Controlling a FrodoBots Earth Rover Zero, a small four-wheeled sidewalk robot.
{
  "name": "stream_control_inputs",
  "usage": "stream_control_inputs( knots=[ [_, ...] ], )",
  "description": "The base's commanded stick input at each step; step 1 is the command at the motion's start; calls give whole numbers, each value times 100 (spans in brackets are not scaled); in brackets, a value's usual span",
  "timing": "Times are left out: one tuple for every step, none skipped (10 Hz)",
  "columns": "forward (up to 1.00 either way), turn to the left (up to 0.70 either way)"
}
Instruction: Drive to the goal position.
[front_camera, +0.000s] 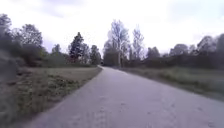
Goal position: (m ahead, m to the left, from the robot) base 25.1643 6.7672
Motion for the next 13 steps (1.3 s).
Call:
stream_control_inputs(
  knots=[
    [100, 0],
    [100, 0],
    [100, 0],
    [100, 0],
    [100, 0],
    [100, 0],
    [100, 0],
    [100, 0],
    [100, 0],
    [100, 0],
    [100, 0],
    [100, 0],
    [100, 0]
  ],
)
